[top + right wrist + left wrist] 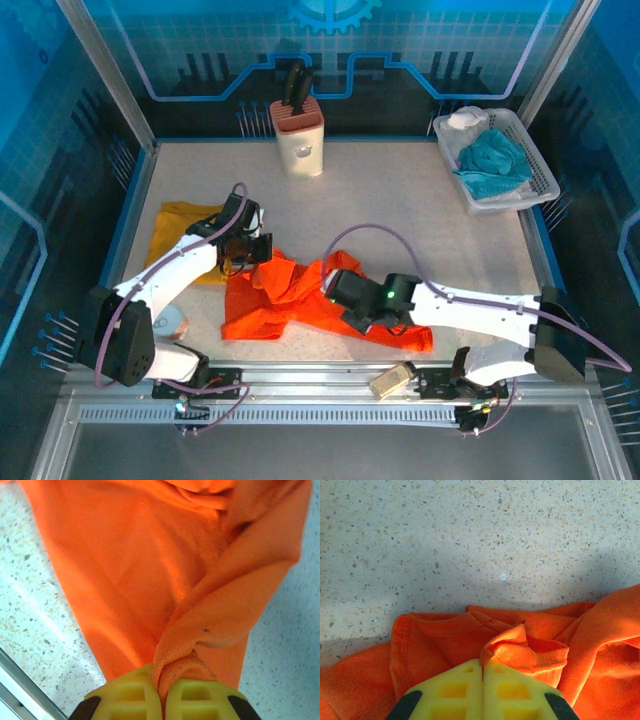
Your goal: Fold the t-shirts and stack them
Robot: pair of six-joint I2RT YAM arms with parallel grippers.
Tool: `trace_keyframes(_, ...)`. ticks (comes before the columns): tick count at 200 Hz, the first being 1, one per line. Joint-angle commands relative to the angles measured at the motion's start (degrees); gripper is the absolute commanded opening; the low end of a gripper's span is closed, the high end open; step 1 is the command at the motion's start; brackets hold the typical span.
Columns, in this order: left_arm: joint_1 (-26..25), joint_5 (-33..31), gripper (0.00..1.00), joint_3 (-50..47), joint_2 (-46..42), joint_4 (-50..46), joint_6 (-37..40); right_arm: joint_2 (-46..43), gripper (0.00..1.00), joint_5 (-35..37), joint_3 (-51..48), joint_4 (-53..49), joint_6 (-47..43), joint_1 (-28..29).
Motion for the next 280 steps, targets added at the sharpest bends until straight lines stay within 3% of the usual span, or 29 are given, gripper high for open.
trace_keyframes(1,0.7,-0.5,0.0,1.5,1.2,-0.8,-0.3,4.2,0.01,7.0,2.3,-1.9,-4.6,4.1)
trace_keyframes(31,0.7,-0.9,0.0,1.5,1.8,-0.7,-0.2,11.0,0.09,8.0,4.5,-3.3,-4.8,8.7)
trace_keyframes(66,0.7,-0.9,0.0,0.9,2.2,-0.6,-0.1,11.7,0.34,0.2,4.3,-1.2,-3.5,10.1)
trace_keyframes(104,0.7,-0.8,0.0,0.2,2.2,-0.4,-0.1,8.1,0.53,-5.3,2.3,0.9,-1.1,8.9)
trace_keyframes(144,0.8,-0.6,0.0,0.3,2.1,-0.4,-0.1,1.6,0.62,-12.8,0.3,2.7,4.4,4.2)
trace_keyframes(192,0.8,-0.4,0.0,0.6,1.9,-0.8,0.2,-10.6,0.61,-22.4,-2.0,0.6,12.5,-6.3)
trace_keyframes(222,0.8,0.0,0.0,0.8,2.1,-0.5,0.0,-17.9,0.6,-32.6,-6.9,0.7,18.7,-19.0)
trace_keyframes(250,0.8,0.6,0.0,1.5,2.8,-0.5,-0.1,-19.3,0.54,-40.6,-11.9,1.8,26.3,-29.6)
trace_keyframes(280,0.8,1.2,0.0,1.9,3.3,-0.5,-0.2,-18.3,0.4,-48.6,-18.7,7.8,33.5,-35.1)
